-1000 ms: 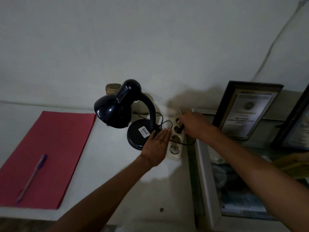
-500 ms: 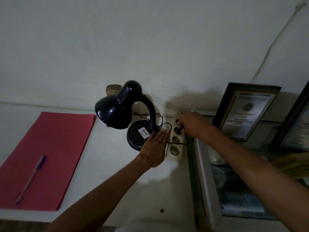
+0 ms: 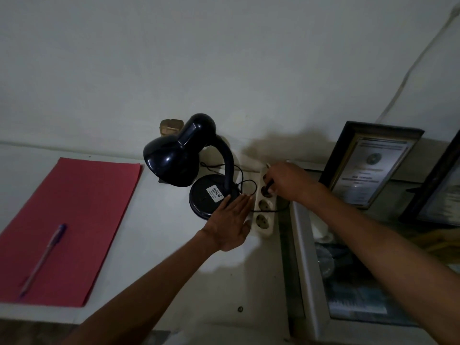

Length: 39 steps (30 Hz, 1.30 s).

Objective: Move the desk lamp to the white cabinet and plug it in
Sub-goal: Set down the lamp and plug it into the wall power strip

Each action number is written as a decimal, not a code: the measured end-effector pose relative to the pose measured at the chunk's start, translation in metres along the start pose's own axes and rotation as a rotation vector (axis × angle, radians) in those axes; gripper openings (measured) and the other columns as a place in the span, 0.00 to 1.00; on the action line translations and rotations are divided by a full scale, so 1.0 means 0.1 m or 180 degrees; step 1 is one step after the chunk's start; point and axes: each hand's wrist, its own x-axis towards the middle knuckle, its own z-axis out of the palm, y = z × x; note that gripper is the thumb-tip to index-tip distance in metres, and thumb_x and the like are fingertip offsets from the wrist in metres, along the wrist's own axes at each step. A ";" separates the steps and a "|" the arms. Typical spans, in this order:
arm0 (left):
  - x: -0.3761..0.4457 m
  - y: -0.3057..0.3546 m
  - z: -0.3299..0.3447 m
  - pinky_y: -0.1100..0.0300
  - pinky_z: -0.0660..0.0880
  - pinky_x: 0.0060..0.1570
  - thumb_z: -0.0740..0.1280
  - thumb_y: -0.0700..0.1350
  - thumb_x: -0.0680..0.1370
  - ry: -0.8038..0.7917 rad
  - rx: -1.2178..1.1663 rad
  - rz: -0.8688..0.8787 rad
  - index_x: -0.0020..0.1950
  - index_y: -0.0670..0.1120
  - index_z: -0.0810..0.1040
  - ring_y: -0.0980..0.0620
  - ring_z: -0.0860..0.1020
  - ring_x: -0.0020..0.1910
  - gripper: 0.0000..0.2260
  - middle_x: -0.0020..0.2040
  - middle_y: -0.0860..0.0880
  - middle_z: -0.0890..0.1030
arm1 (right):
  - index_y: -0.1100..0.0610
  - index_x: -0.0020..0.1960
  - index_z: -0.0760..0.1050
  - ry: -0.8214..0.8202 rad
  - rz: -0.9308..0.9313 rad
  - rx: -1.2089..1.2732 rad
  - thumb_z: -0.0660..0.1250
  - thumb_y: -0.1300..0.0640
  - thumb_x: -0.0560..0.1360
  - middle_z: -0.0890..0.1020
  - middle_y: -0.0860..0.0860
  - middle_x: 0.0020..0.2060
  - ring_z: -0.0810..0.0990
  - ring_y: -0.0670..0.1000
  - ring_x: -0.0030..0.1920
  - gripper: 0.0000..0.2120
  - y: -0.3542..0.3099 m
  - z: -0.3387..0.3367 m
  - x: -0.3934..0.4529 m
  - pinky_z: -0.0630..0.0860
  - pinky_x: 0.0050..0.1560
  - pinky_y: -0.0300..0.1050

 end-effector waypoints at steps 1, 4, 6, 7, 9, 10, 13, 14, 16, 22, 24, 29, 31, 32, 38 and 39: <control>0.00 0.00 0.00 0.46 0.42 0.79 0.47 0.54 0.83 -0.0004 -0.0020 0.0014 0.82 0.43 0.45 0.50 0.44 0.82 0.30 0.83 0.45 0.50 | 0.60 0.51 0.86 0.0040 0.0003 0.0023 0.74 0.59 0.72 0.85 0.59 0.46 0.85 0.57 0.46 0.09 0.02 -0.01 0.00 0.81 0.47 0.48; -0.01 -0.01 -0.01 0.47 0.40 0.79 0.47 0.55 0.83 -0.0003 -0.0113 0.0048 0.82 0.44 0.44 0.51 0.44 0.81 0.30 0.83 0.46 0.49 | 0.61 0.49 0.86 0.0053 -0.0042 0.0014 0.74 0.60 0.72 0.84 0.58 0.43 0.84 0.57 0.45 0.07 0.03 -0.02 0.00 0.78 0.43 0.44; -0.02 -0.01 -0.01 0.47 0.39 0.79 0.48 0.56 0.83 -0.0004 -0.0172 0.0097 0.82 0.45 0.44 0.52 0.44 0.81 0.31 0.83 0.46 0.49 | 0.60 0.48 0.86 0.0040 -0.0144 -0.0006 0.74 0.61 0.72 0.83 0.58 0.42 0.84 0.57 0.43 0.06 0.01 -0.01 -0.01 0.75 0.41 0.43; -0.03 -0.01 -0.01 0.46 0.39 0.79 0.49 0.57 0.82 0.0000 -0.0198 0.0119 0.82 0.45 0.44 0.52 0.44 0.81 0.32 0.83 0.47 0.49 | 0.60 0.49 0.86 0.0038 -0.0198 -0.0006 0.74 0.61 0.72 0.83 0.58 0.44 0.84 0.57 0.43 0.07 0.01 0.00 -0.02 0.76 0.41 0.43; -0.03 -0.02 0.00 0.46 0.39 0.79 0.50 0.59 0.81 -0.0004 -0.0222 0.0140 0.82 0.45 0.43 0.52 0.44 0.81 0.34 0.83 0.47 0.48 | 0.60 0.50 0.86 0.0079 -0.0212 0.0041 0.74 0.63 0.72 0.84 0.58 0.46 0.84 0.56 0.43 0.08 0.04 0.01 -0.05 0.78 0.42 0.45; -0.03 -0.03 0.00 0.45 0.38 0.79 0.50 0.60 0.81 -0.0022 -0.0233 0.0143 0.82 0.45 0.43 0.52 0.44 0.81 0.35 0.83 0.46 0.48 | 0.60 0.50 0.86 0.0118 -0.0185 0.0055 0.74 0.63 0.71 0.84 0.58 0.46 0.84 0.55 0.42 0.08 0.06 0.02 -0.06 0.77 0.41 0.44; -0.02 -0.01 0.03 0.45 0.38 0.78 0.45 0.68 0.80 -0.0042 -0.0292 0.0117 0.82 0.45 0.43 0.52 0.43 0.81 0.38 0.83 0.46 0.48 | 0.61 0.45 0.86 0.0168 -0.0064 0.0002 0.72 0.65 0.72 0.83 0.56 0.38 0.81 0.53 0.37 0.04 0.06 0.05 -0.07 0.74 0.41 0.42; -0.01 0.00 0.05 0.45 0.38 0.78 0.43 0.69 0.79 -0.0044 -0.0306 0.0098 0.82 0.45 0.43 0.52 0.42 0.81 0.39 0.83 0.47 0.47 | 0.62 0.44 0.85 0.0184 -0.0037 -0.0009 0.72 0.66 0.72 0.80 0.55 0.35 0.81 0.54 0.36 0.04 0.06 0.06 -0.07 0.73 0.40 0.43; 0.00 0.00 0.06 0.45 0.37 0.78 0.41 0.70 0.79 -0.0057 -0.0329 0.0059 0.82 0.45 0.42 0.53 0.41 0.81 0.39 0.83 0.48 0.46 | 0.61 0.44 0.85 0.0202 -0.0057 -0.0023 0.73 0.65 0.71 0.79 0.56 0.35 0.83 0.56 0.38 0.03 0.06 0.07 -0.07 0.71 0.38 0.42; 0.01 -0.03 0.06 0.46 0.37 0.78 0.41 0.70 0.79 -0.0125 -0.0371 0.0073 0.81 0.47 0.40 0.54 0.39 0.80 0.38 0.82 0.49 0.44 | 0.59 0.48 0.83 0.0142 -0.0075 -0.0147 0.75 0.62 0.71 0.82 0.59 0.43 0.77 0.54 0.35 0.06 0.07 0.08 -0.05 0.78 0.39 0.47; 0.01 -0.03 0.05 0.45 0.37 0.78 0.42 0.70 0.80 -0.0145 -0.0382 0.0076 0.82 0.47 0.41 0.54 0.40 0.81 0.38 0.83 0.49 0.45 | 0.60 0.48 0.83 0.0156 -0.0056 -0.0189 0.75 0.60 0.71 0.83 0.59 0.45 0.81 0.56 0.39 0.07 0.05 0.08 -0.04 0.77 0.41 0.47; 0.01 -0.04 0.03 0.44 0.38 0.79 0.44 0.70 0.80 -0.0145 -0.0470 0.0092 0.82 0.47 0.42 0.54 0.41 0.81 0.38 0.83 0.49 0.47 | 0.58 0.47 0.84 0.0026 -0.0099 -0.0224 0.77 0.58 0.71 0.84 0.55 0.48 0.84 0.55 0.45 0.07 0.07 0.03 -0.05 0.71 0.44 0.43; 0.01 -0.04 0.02 0.44 0.38 0.79 0.44 0.70 0.79 -0.0158 -0.0449 0.0102 0.82 0.47 0.42 0.54 0.41 0.81 0.39 0.83 0.49 0.47 | 0.60 0.47 0.84 0.0040 -0.0082 -0.0260 0.76 0.60 0.72 0.85 0.56 0.47 0.84 0.55 0.45 0.06 0.07 0.01 -0.05 0.70 0.44 0.42; 0.01 -0.04 0.02 0.44 0.38 0.78 0.44 0.70 0.79 -0.0164 -0.0432 0.0100 0.82 0.47 0.42 0.54 0.41 0.81 0.39 0.83 0.49 0.47 | 0.61 0.48 0.83 0.0049 -0.0077 -0.0282 0.75 0.61 0.72 0.84 0.58 0.47 0.84 0.56 0.44 0.06 0.05 0.02 -0.05 0.72 0.43 0.43; 0.00 -0.03 0.03 0.43 0.37 0.78 0.46 0.69 0.79 -0.0119 -0.0446 0.0109 0.82 0.47 0.43 0.53 0.43 0.81 0.38 0.83 0.49 0.49 | 0.63 0.43 0.81 0.0130 -0.0076 -0.0249 0.73 0.63 0.72 0.84 0.59 0.52 0.81 0.54 0.38 0.03 0.08 0.10 -0.05 0.75 0.38 0.45; 0.00 -0.03 0.04 0.43 0.37 0.78 0.46 0.69 0.79 -0.0099 -0.0459 0.0105 0.82 0.47 0.44 0.52 0.44 0.81 0.38 0.83 0.49 0.49 | 0.63 0.44 0.82 0.0102 -0.0075 -0.0156 0.74 0.62 0.72 0.84 0.58 0.54 0.83 0.55 0.42 0.04 0.11 0.10 -0.03 0.78 0.41 0.45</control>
